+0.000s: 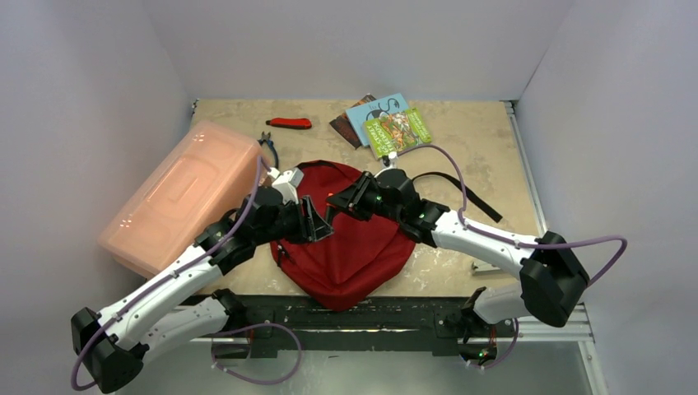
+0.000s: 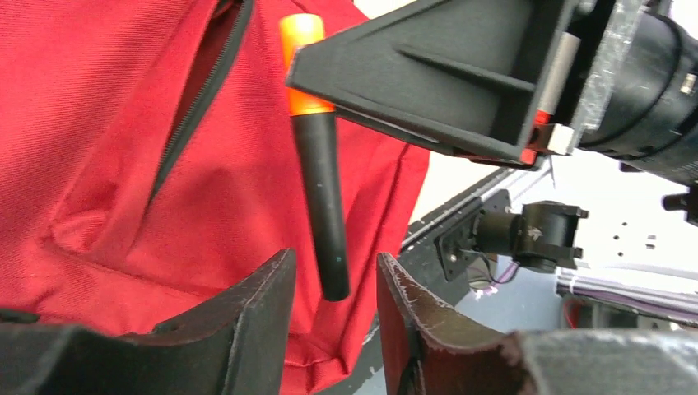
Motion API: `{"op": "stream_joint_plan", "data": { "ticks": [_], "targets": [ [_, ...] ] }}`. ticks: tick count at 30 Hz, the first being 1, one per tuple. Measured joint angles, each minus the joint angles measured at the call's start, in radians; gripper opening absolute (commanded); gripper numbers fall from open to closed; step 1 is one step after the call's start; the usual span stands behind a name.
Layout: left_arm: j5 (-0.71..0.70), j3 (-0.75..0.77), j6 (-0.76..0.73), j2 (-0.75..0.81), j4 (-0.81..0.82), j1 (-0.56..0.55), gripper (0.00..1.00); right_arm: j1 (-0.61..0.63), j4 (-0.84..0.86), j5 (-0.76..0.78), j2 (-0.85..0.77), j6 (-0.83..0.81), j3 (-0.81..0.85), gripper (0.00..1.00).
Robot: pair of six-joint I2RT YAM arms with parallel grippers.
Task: Pack the student bag
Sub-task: Place the stationery in the student bag.
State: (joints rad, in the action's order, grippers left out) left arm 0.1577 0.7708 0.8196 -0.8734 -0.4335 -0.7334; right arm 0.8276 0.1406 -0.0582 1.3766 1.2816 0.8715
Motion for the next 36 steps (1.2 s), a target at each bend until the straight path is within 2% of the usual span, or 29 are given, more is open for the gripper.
{"op": "stream_joint_plan", "data": {
  "ticks": [10, 13, 15, 16, 18, 20, 21, 24, 29, 36],
  "targets": [
    [-0.093, 0.021, -0.028, -0.030, -0.062, -0.009, 0.29, 0.024, -0.046, 0.045, 0.002, 0.010, 0.028, 0.00],
    [-0.103, 0.030, -0.032, -0.044, -0.063, -0.009, 0.21, 0.035, -0.055, 0.058, 0.008, 0.010, 0.037, 0.00],
    [-0.105, 0.031, -0.034, -0.048, -0.062, -0.009, 0.07, 0.040, -0.063, 0.068, 0.012, 0.010, 0.042, 0.00],
    [-0.105, 0.031, -0.037, -0.049, -0.063, -0.010, 0.00, 0.041, -0.067, 0.069, 0.013, 0.010, 0.043, 0.05],
    [-0.107, 0.031, -0.039, -0.048, -0.064, -0.010, 0.00, 0.043, -0.070, 0.072, 0.019, 0.005, 0.048, 0.40],
    [-0.122, 0.033, -0.046, -0.047, -0.075, -0.012, 0.00, 0.043, -0.089, 0.072, 0.031, -0.020, 0.068, 0.65],
    [-0.146, 0.035, -0.048, -0.045, -0.092, -0.014, 0.00, 0.044, -0.110, 0.070, 0.040, -0.054, 0.090, 0.74],
    [-0.239, 0.035, -0.049, -0.024, -0.169, -0.013, 0.00, 0.044, -0.204, 0.089, 0.051, -0.195, 0.161, 0.90],
    [-0.404, 0.035, -0.027, 0.061, -0.318, -0.013, 0.00, 0.039, -0.399, 0.226, 0.050, -0.348, 0.243, 0.91],
    [-0.485, 0.033, -0.026, 0.146, -0.391, -0.013, 0.00, 0.029, -0.677, 0.314, 0.184, -0.239, 0.382, 0.82]
  ]
}}
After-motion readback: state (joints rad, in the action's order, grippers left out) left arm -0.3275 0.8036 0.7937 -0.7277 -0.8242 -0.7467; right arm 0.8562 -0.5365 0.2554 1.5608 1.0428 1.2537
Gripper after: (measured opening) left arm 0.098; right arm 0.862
